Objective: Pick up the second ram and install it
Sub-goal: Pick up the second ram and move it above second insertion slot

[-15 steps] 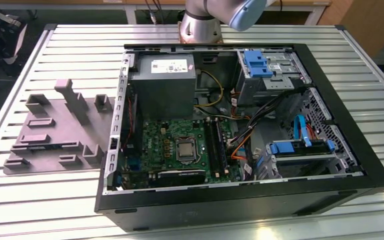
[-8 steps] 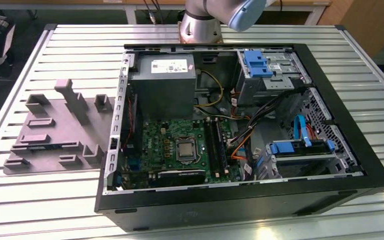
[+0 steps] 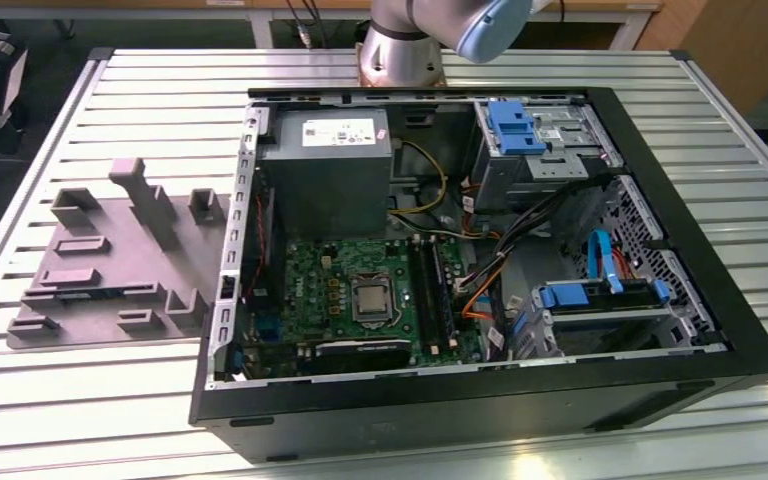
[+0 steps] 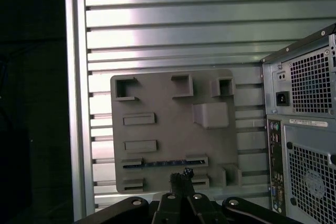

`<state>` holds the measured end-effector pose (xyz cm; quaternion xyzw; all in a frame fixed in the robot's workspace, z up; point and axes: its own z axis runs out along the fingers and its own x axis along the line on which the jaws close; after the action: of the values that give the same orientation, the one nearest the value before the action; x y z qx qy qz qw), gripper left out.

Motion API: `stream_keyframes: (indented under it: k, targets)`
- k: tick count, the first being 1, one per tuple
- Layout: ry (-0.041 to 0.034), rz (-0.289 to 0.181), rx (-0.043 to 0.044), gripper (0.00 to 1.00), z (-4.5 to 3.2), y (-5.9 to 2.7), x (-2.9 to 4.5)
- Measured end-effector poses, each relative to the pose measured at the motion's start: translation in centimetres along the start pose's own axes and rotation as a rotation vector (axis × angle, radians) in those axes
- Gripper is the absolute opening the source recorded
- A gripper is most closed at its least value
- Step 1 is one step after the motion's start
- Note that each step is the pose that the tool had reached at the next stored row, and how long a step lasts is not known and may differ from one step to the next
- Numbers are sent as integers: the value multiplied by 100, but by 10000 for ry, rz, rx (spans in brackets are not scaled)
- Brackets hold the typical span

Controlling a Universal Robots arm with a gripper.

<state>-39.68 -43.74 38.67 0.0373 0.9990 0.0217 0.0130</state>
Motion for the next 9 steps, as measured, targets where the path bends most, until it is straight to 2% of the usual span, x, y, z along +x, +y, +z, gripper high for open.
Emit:
stream_keyframes:
  k: [9]
  targets:
    - [-10, -11, -1, 11, 1, 0, 3]
